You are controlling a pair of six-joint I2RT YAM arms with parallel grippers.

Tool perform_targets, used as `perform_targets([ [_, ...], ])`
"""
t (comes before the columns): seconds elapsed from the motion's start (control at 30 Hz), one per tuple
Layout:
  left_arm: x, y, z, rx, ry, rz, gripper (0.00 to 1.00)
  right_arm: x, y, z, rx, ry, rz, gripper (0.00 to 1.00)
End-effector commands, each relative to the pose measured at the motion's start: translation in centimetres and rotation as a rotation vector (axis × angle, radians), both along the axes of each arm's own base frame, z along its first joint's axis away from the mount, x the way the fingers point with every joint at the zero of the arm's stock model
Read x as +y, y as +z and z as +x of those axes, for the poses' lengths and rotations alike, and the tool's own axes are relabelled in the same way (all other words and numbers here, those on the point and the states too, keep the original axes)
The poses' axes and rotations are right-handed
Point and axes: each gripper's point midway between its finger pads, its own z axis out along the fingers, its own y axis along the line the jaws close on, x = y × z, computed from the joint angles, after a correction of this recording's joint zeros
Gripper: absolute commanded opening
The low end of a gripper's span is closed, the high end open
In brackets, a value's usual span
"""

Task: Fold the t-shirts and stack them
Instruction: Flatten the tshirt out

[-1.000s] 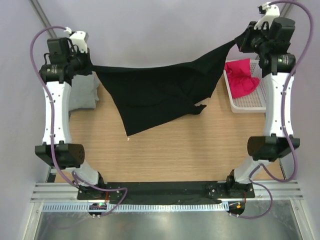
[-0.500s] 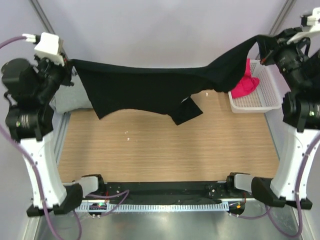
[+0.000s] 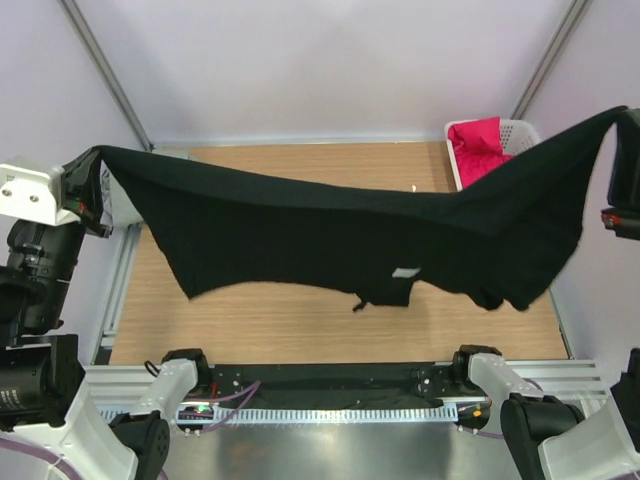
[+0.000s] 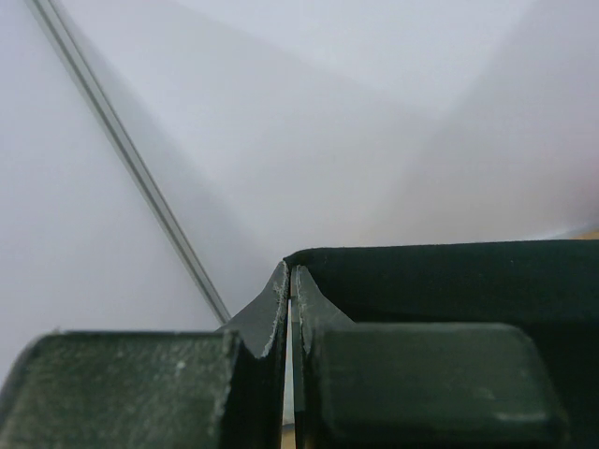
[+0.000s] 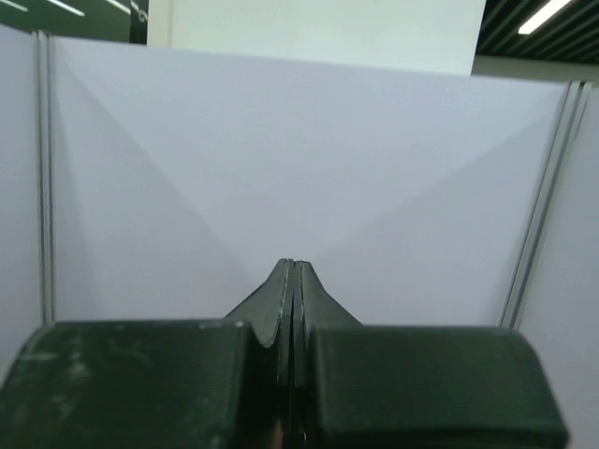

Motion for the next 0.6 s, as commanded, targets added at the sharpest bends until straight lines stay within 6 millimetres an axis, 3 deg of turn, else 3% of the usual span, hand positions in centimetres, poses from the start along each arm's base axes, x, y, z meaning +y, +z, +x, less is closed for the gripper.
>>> perform_targets([
  [0.0,0.7,1.3,0.9,-0.040,0.034,0.014,0.00,-1.1,1.8,1.0,-0.049,-0.046,0.038,0.01],
  [0.1,0.9,0.2,3.0,0.010,0.036,0.011,0.00,-1.3,1.4,3.2,-0.024,-0.049,0.032,0.01],
  [0.2,0.8,-3.3,6.2,0.130,0.016,0.007,0.00,-1.6,-0.7,7.4,0.055,-0.045,0.023,0.01],
  [0.23,0.8,-5.5,7.8,0.194,0.006,0.001,0.00,-1.7,-1.5,8.6,0.077,-0.044,0.022,0.01],
  [0.27,0.6,-6.7,8.7,0.227,-0.008,-0.004,0.00,-1.8,-4.0,11.4,0.154,-0.037,0.024,0.01],
  [0.33,0.4,-9.6,10.8,0.312,-0.031,-0.010,0.00,-1.9,-6.3,14.2,0.212,-0.032,0.013,0.01],
  [0.37,0.3,-12.6,12.3,0.393,-0.047,-0.016,0.00,-2.2,-9.4,17.2,0.298,-0.030,0.011,0.01],
  [0.43,0.2,-16.4,14.5,0.494,-0.069,-0.009,0.00,-2.4,-12.2,19.8,0.361,-0.030,-0.002,0.01],
  [0.47,0.1,-20.1,15.6,0.586,-0.083,-0.015,0.00,-2.7,-15.9,22.8,0.456,-0.030,0.003,0.01],
  [0.5,0.0,-21.8,16.3,0.623,-0.092,-0.006,0.00,-2.8,-17.3,24.0,0.483,-0.026,0.001,0.01],
  [0.53,0.1,-24.8,17.8,0.699,-0.096,-0.006,0.00,-2.8,-20.7,26.0,0.565,-0.016,0.004,0.01],
  [0.57,-0.2,-27.7,18.4,0.766,-0.104,-0.003,0.00,-3.0,-22.6,27.3,0.604,-0.018,-0.012,0.01],
])
